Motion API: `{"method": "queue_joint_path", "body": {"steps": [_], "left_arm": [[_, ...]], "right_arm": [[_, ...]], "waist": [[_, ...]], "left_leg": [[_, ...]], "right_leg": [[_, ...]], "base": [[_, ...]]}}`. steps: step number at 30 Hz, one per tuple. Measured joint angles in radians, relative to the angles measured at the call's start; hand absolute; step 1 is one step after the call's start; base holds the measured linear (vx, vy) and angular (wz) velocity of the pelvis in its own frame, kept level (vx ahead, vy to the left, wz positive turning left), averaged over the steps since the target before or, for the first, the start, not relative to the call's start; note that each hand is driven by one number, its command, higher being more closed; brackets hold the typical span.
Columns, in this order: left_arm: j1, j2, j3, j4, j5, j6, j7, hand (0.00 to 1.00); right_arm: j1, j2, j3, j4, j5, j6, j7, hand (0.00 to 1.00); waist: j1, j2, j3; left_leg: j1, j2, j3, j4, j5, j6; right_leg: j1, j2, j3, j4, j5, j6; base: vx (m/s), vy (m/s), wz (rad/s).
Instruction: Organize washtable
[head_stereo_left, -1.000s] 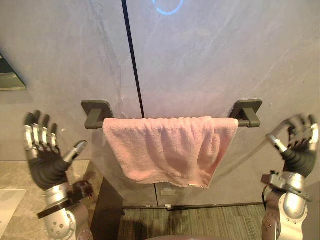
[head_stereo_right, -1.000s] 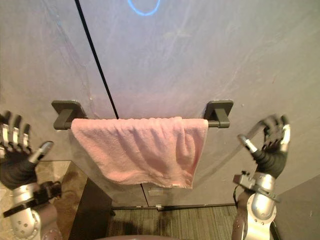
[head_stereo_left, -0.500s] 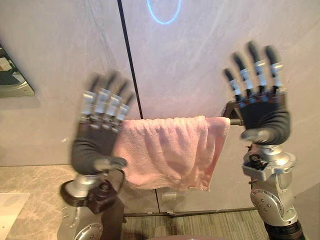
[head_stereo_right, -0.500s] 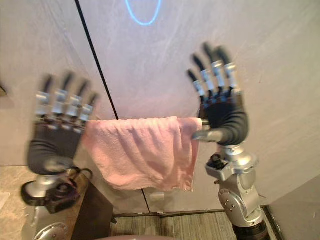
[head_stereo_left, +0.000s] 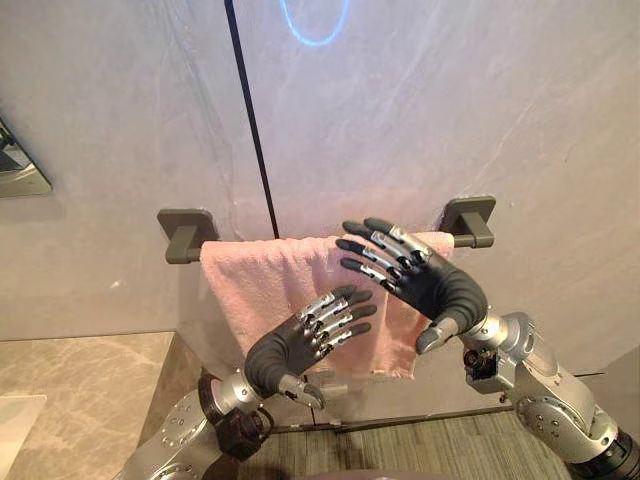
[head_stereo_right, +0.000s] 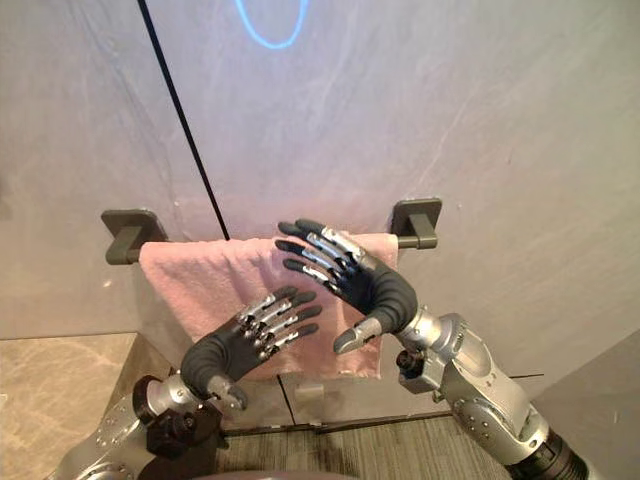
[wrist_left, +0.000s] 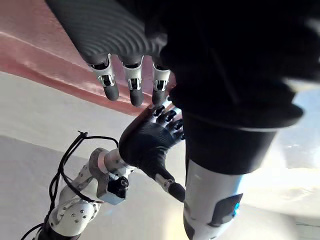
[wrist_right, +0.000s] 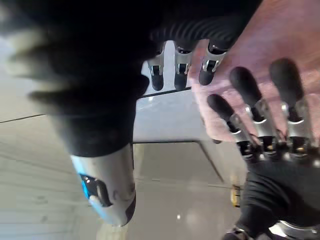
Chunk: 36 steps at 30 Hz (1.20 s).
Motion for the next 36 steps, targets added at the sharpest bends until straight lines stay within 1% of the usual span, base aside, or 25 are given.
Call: {"method": "queue_joint_path", "body": {"steps": [3, 4, 6, 9, 11, 13, 16, 18, 19, 21, 24, 27, 29, 36], "left_arm": [[-0.017, 0.016, -0.008, 0.032, 0.001, 0.000, 0.001, 0.00], [-0.020, 0.027, -0.010, 0.043, 0.004, -0.001, 0.001, 0.00], [-0.023, 0.032, -0.010, 0.058, 0.023, -0.001, 0.002, 0.00], [-0.035, 0.032, -0.010, 0.093, 0.070, -0.006, 0.009, 0.00], [-0.035, 0.027, -0.007, 0.120, 0.095, -0.009, 0.028, 0.00], [-0.035, 0.013, 0.004, 0.143, 0.120, -0.009, 0.032, 0.00], [-0.026, -0.062, 0.055, 0.201, 0.162, -0.010, 0.054, 0.00], [-0.018, -0.141, 0.113, 0.246, 0.198, -0.010, 0.073, 0.00], [-0.014, -0.160, 0.129, 0.257, 0.202, -0.011, 0.076, 0.00], [-0.013, -0.220, 0.169, 0.307, 0.251, -0.012, 0.097, 0.00], [-0.013, -0.276, 0.202, 0.335, 0.318, -0.011, 0.117, 0.00], [-0.013, -0.306, 0.220, 0.345, 0.354, -0.012, 0.118, 0.00], [-0.013, -0.349, 0.252, 0.364, 0.396, -0.012, 0.126, 0.00], [-0.011, -0.423, 0.301, 0.388, 0.464, -0.012, 0.139, 0.00]], "right_arm": [[0.000, -0.038, 0.029, 0.004, -0.001, 0.010, 0.004, 0.00], [0.000, -0.052, 0.042, 0.010, -0.003, 0.014, 0.016, 0.00], [0.000, -0.073, 0.061, 0.023, -0.012, 0.014, 0.018, 0.00], [0.000, -0.092, 0.093, 0.076, -0.073, 0.018, 0.012, 0.00], [0.006, -0.092, 0.102, 0.100, -0.123, 0.028, 0.008, 0.00], [0.016, -0.089, 0.102, 0.123, -0.154, 0.035, -0.003, 0.00], [0.070, -0.028, 0.087, 0.176, -0.221, 0.036, -0.026, 0.00], [0.111, 0.052, 0.050, 0.222, -0.281, 0.039, -0.031, 0.00], [0.115, 0.071, 0.043, 0.234, -0.294, 0.040, -0.033, 0.00], [0.126, 0.134, -0.001, 0.278, -0.364, 0.041, -0.054, 0.00], [0.127, 0.193, -0.046, 0.319, -0.440, 0.041, -0.075, 0.00], [0.127, 0.221, -0.069, 0.338, -0.480, 0.039, -0.079, 0.00], [0.127, 0.262, -0.102, 0.364, -0.542, 0.039, -0.099, 0.00], [0.140, 0.358, -0.162, 0.392, -0.631, 0.037, -0.116, 0.00]], "waist": [[0.002, 0.001, 0.007], [0.001, 0.002, 0.010], [0.001, 0.003, 0.015], [0.003, 0.002, 0.016], [0.003, 0.003, 0.017], [0.004, 0.004, 0.018], [0.004, 0.006, 0.019], [0.005, 0.008, 0.020], [0.003, 0.009, 0.020], [0.002, 0.011, 0.023], [0.003, 0.010, 0.023], [0.003, 0.010, 0.024], [0.003, 0.009, 0.024], [0.004, 0.005, 0.027]], "left_leg": [[-0.001, 0.000, 0.000, -0.002, 0.000, 0.000], [-0.001, 0.000, 0.000, -0.003, 0.000, 0.000], [-0.003, -0.001, 0.000, -0.003, 0.000, 0.000], [-0.005, -0.001, -0.002, -0.003, 0.000, 0.000], [-0.008, -0.001, -0.002, -0.003, 0.000, 0.000], [-0.009, -0.001, -0.003, -0.003, 0.000, 0.000], [-0.014, -0.002, -0.005, -0.003, 0.000, 0.000], [-0.024, -0.002, -0.007, -0.003, 0.001, 0.000], [-0.027, -0.003, -0.008, -0.002, 0.001, 0.001], [-0.028, -0.003, -0.009, -0.003, 0.001, 0.001], [-0.032, -0.003, -0.016, -0.004, 0.001, 0.001], [-0.037, -0.003, -0.022, -0.003, 0.001, 0.001], [-0.039, -0.003, -0.024, -0.003, 0.001, 0.001], [-0.040, -0.003, -0.025, -0.003, 0.002, 0.000]], "right_leg": [[-0.001, 0.000, -0.001, -0.001, 0.000, 0.000], [-0.002, 0.000, -0.002, -0.002, 0.000, 0.000], [-0.002, -0.001, -0.003, -0.002, 0.000, 0.000], [-0.004, -0.001, -0.004, -0.004, 0.000, 0.000], [-0.006, -0.001, -0.004, -0.004, 0.000, 0.000], [-0.007, -0.001, -0.005, -0.004, 0.000, 0.000], [-0.010, -0.002, -0.006, -0.004, 0.000, 0.000], [-0.020, -0.002, -0.007, -0.003, 0.000, 0.000], [-0.022, -0.002, -0.008, -0.003, 0.000, 0.000], [-0.023, -0.002, -0.009, -0.006, 0.000, 0.000], [-0.021, -0.002, -0.017, -0.012, 0.000, 0.000], [-0.021, -0.002, -0.023, -0.016, 0.000, 0.000], [-0.022, -0.002, -0.027, -0.018, 0.000, 0.000], [-0.022, -0.002, -0.027, -0.017, 0.000, 0.000]], "base": [[0.00, 0.000, 0.00], [0.00, 0.000, 0.00], [0.00, 0.000, 0.00], [0.00, 0.000, 0.00], [0.00, 0.000, 0.00], [0.00, 0.000, 0.00], [0.00, 0.000, 0.00], [0.00, 0.000, 0.00], [0.00, 0.000, 0.00], [0.00, 0.000, 0.00], [-0.01, -0.028, 0.06], [-0.01, -0.027, 0.07], [-0.01, -0.026, 0.04], [-0.02, -0.012, 0.00]]}}
